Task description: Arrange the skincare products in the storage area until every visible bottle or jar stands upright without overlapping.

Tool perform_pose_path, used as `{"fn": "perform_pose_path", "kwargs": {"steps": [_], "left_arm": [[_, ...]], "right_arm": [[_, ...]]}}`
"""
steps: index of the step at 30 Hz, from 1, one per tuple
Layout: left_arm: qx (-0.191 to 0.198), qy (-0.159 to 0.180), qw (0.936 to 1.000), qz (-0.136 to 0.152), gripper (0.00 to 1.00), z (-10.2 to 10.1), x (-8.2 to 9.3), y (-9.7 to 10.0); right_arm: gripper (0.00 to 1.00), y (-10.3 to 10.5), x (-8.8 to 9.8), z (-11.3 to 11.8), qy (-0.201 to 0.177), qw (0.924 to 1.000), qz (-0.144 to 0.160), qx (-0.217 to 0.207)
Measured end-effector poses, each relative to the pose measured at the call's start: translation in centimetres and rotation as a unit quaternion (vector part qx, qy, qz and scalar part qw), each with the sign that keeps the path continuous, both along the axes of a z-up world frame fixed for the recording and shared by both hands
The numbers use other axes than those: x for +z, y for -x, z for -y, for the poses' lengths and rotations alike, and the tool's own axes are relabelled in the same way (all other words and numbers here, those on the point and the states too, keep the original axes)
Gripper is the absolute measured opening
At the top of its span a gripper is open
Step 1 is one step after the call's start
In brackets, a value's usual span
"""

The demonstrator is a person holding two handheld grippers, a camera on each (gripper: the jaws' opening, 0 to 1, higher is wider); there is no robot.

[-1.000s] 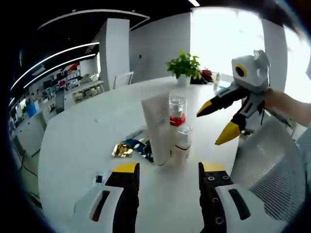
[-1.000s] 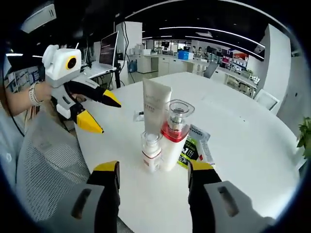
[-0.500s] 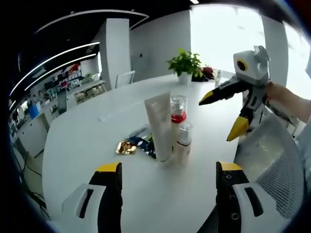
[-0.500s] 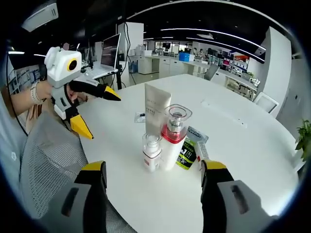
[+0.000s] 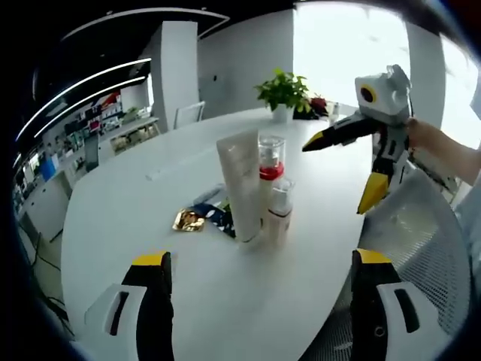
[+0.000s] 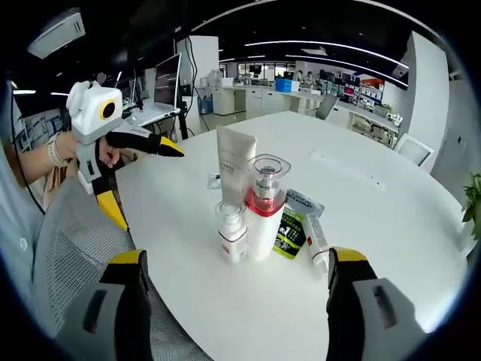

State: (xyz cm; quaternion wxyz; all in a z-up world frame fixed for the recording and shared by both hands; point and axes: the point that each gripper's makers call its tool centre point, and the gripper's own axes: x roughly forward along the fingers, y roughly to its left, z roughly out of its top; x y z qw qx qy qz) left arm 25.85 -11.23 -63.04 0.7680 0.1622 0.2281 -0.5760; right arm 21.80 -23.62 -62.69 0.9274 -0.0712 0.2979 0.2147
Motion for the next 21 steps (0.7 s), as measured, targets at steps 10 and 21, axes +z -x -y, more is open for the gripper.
{"fn": "perform_pose_path", "kwargs": {"steps": [10, 21], "left_arm": [[0.002, 0.012, 0.9999, -0.005, 0.97, -0.2, 0.1, -0.4], [0.019, 0.013, 0.9997, -0.011, 0.94, 0.0, -0.3, -0.9]], "right_arm": [[0.99, -1.4, -0.8, 3.3, -0.008, 0.9993, -0.018, -0.032], [0.93, -3.4, -3.3, 6.4, 0.017, 0.9982, -0.049, -0.029]]}}
